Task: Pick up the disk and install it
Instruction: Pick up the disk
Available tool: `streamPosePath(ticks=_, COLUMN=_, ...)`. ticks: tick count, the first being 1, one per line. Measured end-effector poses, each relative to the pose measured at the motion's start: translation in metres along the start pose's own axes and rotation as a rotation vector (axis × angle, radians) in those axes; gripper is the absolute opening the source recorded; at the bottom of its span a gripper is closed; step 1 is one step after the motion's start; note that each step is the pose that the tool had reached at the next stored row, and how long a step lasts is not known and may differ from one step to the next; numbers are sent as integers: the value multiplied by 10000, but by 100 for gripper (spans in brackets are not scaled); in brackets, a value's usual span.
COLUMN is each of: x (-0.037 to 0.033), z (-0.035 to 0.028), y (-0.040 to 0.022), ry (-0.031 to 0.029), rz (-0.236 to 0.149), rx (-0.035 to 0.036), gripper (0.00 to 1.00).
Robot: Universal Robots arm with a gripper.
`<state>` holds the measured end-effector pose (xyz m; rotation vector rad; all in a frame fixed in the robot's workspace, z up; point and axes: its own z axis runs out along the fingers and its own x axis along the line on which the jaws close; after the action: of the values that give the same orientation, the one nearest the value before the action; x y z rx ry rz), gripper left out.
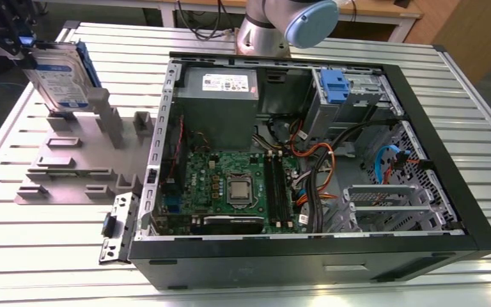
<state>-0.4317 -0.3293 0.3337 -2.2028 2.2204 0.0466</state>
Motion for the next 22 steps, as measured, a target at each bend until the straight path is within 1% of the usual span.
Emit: streamPosePath(ticks=22, x=-2, z=-63, y=1, ry=0, rz=0, rx=-1, gripper=36)
